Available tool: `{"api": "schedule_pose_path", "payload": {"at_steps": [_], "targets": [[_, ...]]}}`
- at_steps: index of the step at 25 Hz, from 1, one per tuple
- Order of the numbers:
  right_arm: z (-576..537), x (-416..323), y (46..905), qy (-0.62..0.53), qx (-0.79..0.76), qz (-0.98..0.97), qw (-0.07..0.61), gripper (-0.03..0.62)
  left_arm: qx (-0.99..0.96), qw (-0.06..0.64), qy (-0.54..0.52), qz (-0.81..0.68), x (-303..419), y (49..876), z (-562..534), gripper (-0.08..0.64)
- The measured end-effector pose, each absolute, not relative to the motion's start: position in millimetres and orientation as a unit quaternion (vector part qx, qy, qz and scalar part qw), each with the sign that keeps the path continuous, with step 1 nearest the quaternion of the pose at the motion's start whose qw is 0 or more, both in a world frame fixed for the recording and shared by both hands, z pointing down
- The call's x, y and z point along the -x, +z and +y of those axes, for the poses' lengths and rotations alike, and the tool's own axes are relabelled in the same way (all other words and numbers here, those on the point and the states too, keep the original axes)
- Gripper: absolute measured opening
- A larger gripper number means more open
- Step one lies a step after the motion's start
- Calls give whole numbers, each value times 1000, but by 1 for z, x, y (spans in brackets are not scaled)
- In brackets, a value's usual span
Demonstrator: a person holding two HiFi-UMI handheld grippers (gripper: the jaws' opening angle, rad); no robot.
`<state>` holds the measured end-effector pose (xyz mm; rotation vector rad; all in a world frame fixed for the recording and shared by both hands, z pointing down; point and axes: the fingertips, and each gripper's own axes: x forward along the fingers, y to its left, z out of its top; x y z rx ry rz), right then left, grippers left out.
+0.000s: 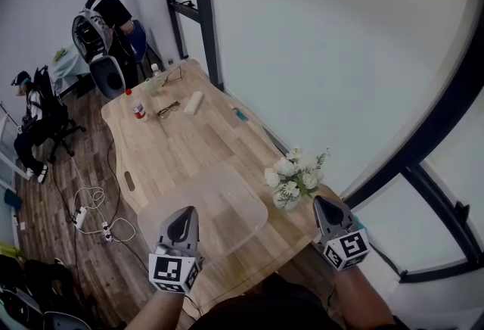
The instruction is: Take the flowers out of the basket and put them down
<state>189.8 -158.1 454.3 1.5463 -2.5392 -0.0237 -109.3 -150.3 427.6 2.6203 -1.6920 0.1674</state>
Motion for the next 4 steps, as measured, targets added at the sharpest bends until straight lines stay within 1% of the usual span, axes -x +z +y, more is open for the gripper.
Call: {"api": "schedule_pose_path", "payload": {"at_steps": [4], "targets": [[-158,-192,459,-7,-515,-854,76,22,-839,9,51,-542,108,426,-150,5]]}}
